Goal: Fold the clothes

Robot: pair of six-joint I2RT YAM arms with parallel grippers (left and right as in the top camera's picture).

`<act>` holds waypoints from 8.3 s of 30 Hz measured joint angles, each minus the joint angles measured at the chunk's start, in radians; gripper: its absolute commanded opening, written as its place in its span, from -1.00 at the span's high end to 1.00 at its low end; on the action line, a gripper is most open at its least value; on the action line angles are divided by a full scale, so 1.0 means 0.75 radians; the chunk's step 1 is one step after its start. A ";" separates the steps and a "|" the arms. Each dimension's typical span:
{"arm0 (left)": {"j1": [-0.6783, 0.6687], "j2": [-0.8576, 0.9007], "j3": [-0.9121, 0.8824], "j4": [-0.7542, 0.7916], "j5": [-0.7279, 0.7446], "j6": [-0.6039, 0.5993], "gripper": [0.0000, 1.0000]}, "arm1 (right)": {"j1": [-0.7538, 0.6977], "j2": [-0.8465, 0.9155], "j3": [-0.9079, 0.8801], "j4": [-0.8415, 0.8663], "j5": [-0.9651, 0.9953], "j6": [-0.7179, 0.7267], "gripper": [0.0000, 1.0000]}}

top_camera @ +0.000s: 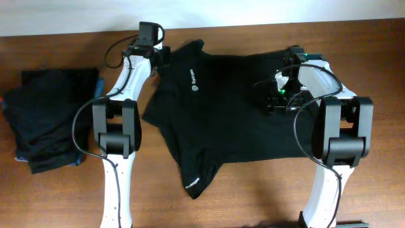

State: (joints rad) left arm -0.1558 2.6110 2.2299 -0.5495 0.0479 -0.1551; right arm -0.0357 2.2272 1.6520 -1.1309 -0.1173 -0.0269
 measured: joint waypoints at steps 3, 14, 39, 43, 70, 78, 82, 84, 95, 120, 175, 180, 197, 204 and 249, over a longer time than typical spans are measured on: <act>0.025 0.000 0.001 -0.001 0.050 -0.001 -0.11 | 0.000 0.000 -0.001 0.000 0.000 -0.001 -0.43; 0.099 0.046 0.350 -0.479 0.113 0.032 -0.10 | 0.000 -0.002 -0.003 0.003 -0.001 -0.001 -0.51; 0.025 -0.095 1.012 -1.516 -0.052 0.278 0.10 | -0.366 -0.629 0.000 -0.378 -0.024 0.002 -0.96; -0.001 -0.288 0.922 -1.517 -0.069 0.278 0.09 | -0.397 -0.629 0.000 -0.428 -0.043 0.002 -0.96; -0.221 -1.177 -1.165 -0.955 0.118 0.243 -0.04 | -0.422 -1.121 -0.613 -0.294 -0.045 0.127 -0.97; -0.401 -1.177 -1.465 -0.846 0.355 0.165 -0.12 | -0.426 -1.121 -0.630 -0.256 -0.045 0.175 -0.97; -0.421 -1.177 -1.550 -0.765 0.398 0.123 -0.18 | -0.426 -1.121 -0.630 -0.254 -0.045 0.176 -0.97; -0.422 -1.177 -1.578 -0.732 0.416 0.109 -0.22 | -0.426 -1.121 -0.630 -0.255 -0.042 0.176 -0.97; -0.422 -1.130 -1.626 -0.597 0.451 0.066 -0.22 | -0.426 -1.121 -0.630 -0.256 -0.040 0.176 -0.97; -0.407 -1.047 -1.627 -0.552 0.521 0.038 0.10 | -0.426 -1.121 -0.630 -0.281 -0.040 0.176 -0.97; -0.313 -0.963 -1.295 -0.738 0.507 0.027 0.96 | -0.427 -0.777 -0.630 0.034 0.105 0.227 -0.98; -0.313 -0.963 -1.295 -0.738 0.504 0.028 0.95 | -0.434 -0.645 -0.630 0.091 0.117 0.258 -0.98; -0.313 -0.963 -1.295 -0.733 0.473 0.032 0.93 | -0.643 -0.588 -0.756 0.294 0.121 0.316 -0.99; -0.313 -0.963 -1.295 -0.732 0.468 0.032 0.92 | -0.643 -0.586 -0.837 0.399 0.098 0.319 -0.60; -0.067 -1.172 -1.222 -0.418 0.388 0.067 0.95 | -0.643 -0.590 -0.501 0.050 -0.012 0.325 0.92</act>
State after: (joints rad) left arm -0.2062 1.7317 1.3132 -0.8627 0.3389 -0.1047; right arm -0.5182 1.7847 1.2762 -1.0931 -0.1261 0.2165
